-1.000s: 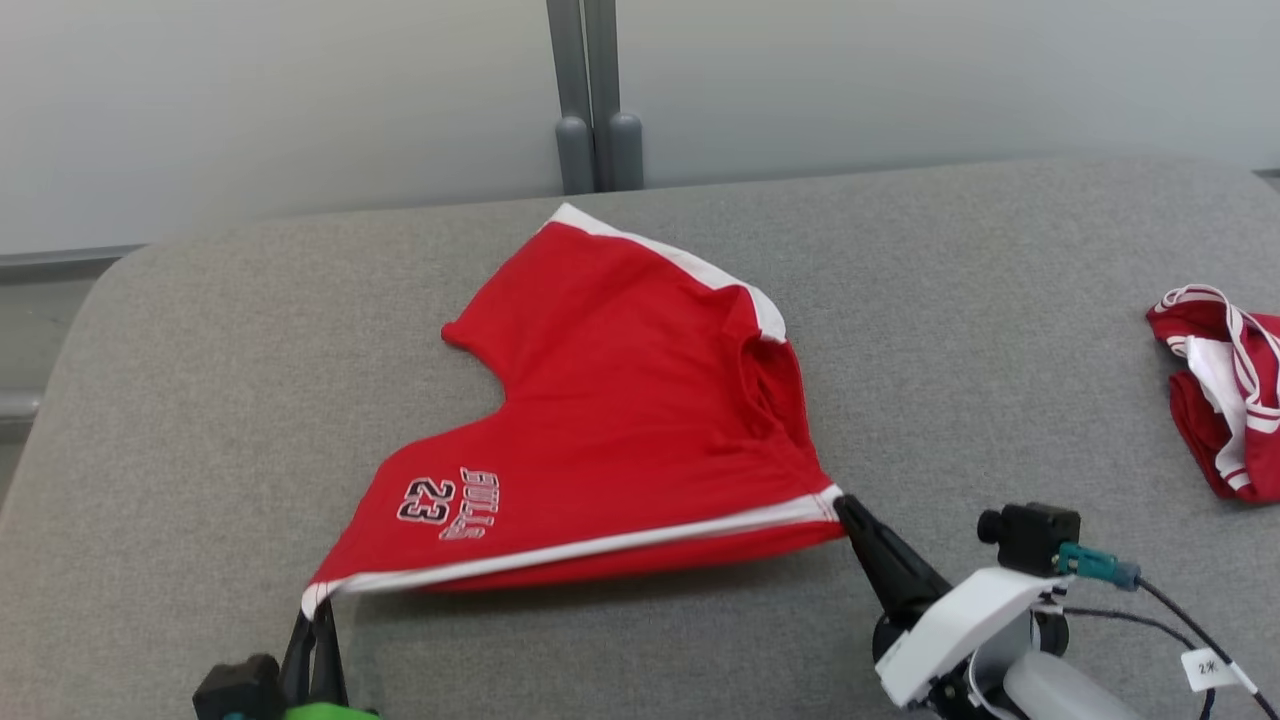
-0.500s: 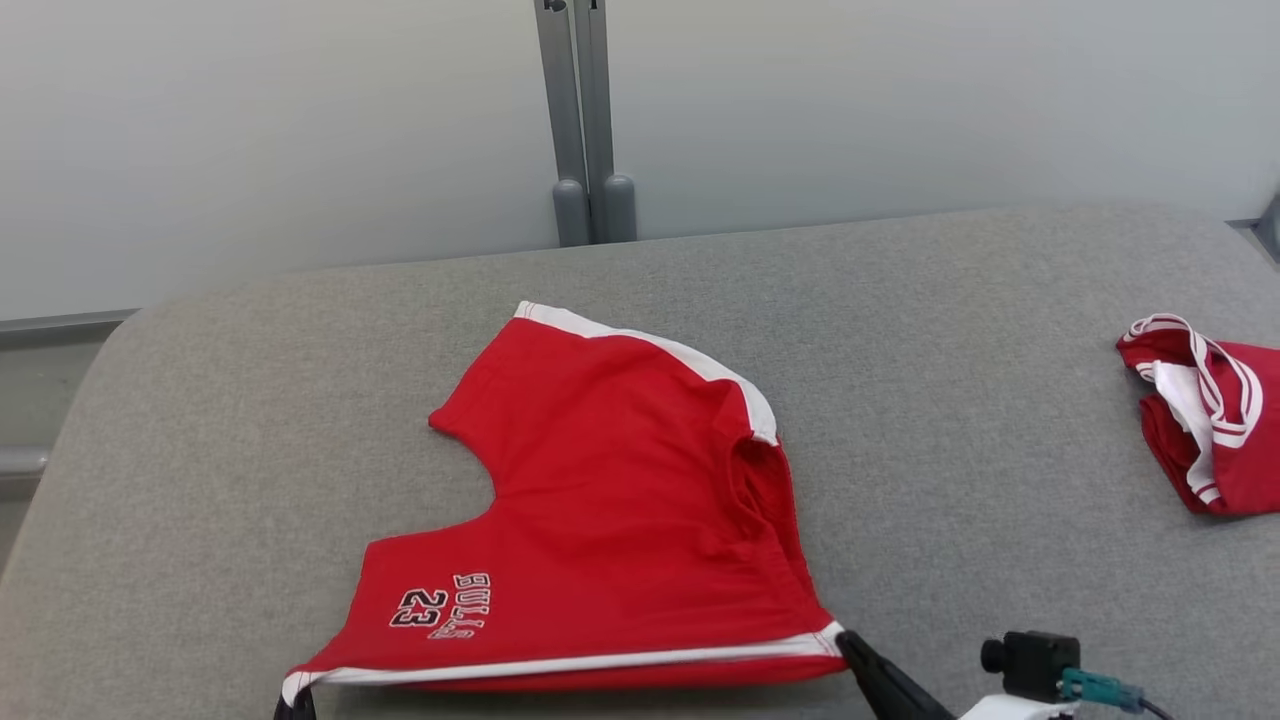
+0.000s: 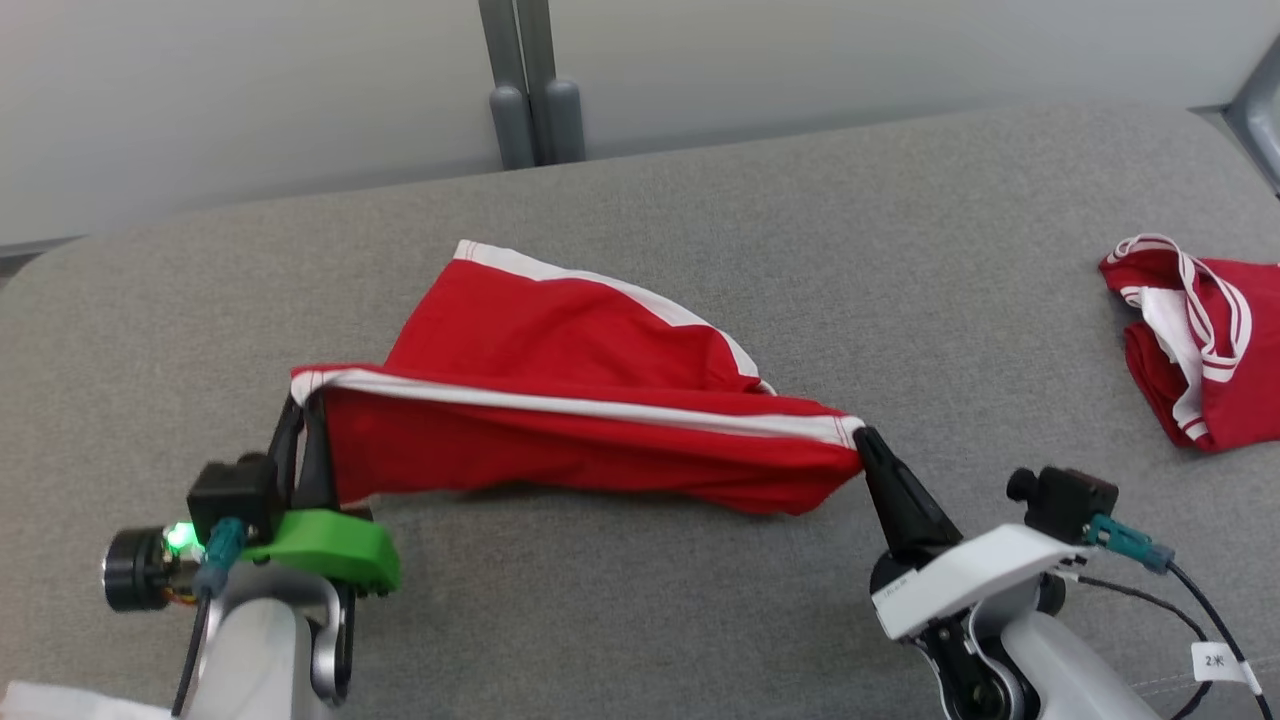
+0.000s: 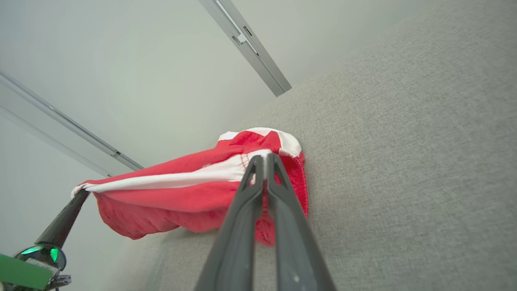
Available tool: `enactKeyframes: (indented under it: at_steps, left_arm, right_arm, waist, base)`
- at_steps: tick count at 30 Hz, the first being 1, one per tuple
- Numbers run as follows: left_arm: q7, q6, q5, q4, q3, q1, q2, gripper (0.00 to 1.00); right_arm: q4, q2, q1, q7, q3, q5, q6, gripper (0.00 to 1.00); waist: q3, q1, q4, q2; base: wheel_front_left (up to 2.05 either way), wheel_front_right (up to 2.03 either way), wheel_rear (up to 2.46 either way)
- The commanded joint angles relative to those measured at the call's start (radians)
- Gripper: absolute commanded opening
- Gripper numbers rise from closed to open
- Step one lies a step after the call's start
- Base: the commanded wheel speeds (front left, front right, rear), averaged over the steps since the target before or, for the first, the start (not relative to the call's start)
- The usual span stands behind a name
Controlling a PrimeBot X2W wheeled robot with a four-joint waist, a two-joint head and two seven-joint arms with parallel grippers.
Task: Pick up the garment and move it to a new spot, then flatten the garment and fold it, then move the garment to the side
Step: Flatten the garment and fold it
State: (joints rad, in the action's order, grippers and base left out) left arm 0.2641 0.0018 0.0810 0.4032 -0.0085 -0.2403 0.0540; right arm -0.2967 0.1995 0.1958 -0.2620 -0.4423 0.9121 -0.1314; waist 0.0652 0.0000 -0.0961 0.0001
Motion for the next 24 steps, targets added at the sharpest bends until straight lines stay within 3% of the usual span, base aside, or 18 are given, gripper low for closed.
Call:
enactKeyframes:
  at_steps: [1, 10, 19, 24]
  left_arm:
    - [-0.001, 0.0, -0.016, 0.023, -0.001, -0.057, 0.02, 0.0]
    - [-0.001, 0.011, -0.096, 0.205, -0.041, -0.349, 0.08, 0.0]
    - [-0.001, 0.026, -0.132, 0.375, -0.086, -0.547, 0.109, 0.0]
    - [0.0, 0.05, -0.141, 0.46, -0.099, -0.629, 0.121, 0.0]
  right_arm:
    - [-0.007, -0.017, 0.034, -0.004, 0.013, -0.015, 0.002, 0.0]
    - [-0.034, -0.109, 0.207, -0.003, 0.035, -0.04, 0.001, 0.0]
    - [-0.055, -0.143, 0.307, -0.003, 0.048, -0.069, 0.001, 0.0]
    - [-0.065, -0.147, 0.336, -0.003, 0.057, -0.167, 0.001, 0.0]
  waist:
    - [0.098, 0.0, -0.052, -0.0001]
    - [0.25, 0.0, -0.129, -0.0001]
    - [0.355, 0.0, -0.172, -0.0001]
    - [0.389, 0.0, -0.185, -0.0001]
  base:
    - [0.0, 0.0, 0.0]
    - [0.0, 0.0, 0.0]
    - [0.0, 0.0, 0.0]
    - [0.0, 0.0, 0.0]
